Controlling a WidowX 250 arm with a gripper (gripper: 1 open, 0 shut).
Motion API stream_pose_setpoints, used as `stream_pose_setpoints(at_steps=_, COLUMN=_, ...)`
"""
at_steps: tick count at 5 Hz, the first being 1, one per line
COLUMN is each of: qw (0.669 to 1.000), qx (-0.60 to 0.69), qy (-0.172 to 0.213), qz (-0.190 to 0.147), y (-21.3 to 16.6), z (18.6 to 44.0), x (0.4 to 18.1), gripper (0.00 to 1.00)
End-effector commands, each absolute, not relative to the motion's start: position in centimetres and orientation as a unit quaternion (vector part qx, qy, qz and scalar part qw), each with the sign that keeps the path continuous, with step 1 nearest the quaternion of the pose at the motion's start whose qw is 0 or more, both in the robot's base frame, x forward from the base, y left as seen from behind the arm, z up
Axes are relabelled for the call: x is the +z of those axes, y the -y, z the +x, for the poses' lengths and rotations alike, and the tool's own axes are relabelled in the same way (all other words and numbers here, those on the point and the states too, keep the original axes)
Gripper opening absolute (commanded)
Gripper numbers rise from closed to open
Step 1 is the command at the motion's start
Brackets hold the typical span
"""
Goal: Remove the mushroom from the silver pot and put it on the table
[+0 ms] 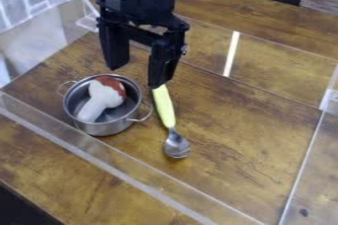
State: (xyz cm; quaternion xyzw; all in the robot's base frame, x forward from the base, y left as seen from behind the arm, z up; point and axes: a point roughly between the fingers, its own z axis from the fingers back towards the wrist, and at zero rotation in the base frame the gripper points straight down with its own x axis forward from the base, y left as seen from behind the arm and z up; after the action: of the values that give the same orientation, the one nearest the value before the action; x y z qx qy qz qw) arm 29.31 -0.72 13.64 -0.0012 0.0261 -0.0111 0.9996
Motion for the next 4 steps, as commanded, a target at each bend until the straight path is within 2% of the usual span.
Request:
stream_pose_setpoints(at_steps=1, qw=0.999, qx=-0.016, qy=-0.032, qz=0.002, y=0.3, z=29.0, x=12.2, gripper=1.0)
stream_pose_setpoints(at_steps=2, qw=1.0, qx=0.002, qy=-0.02, qz=0.01, y=-1.5, z=28.8, x=11.4, gripper=1.0)
stream_pose_setpoints(at_steps=4, qw=1.0, qx=-0.002, qy=0.014, qz=0.018, y=-5.6, z=29.0, x=11.2, gripper=1.0)
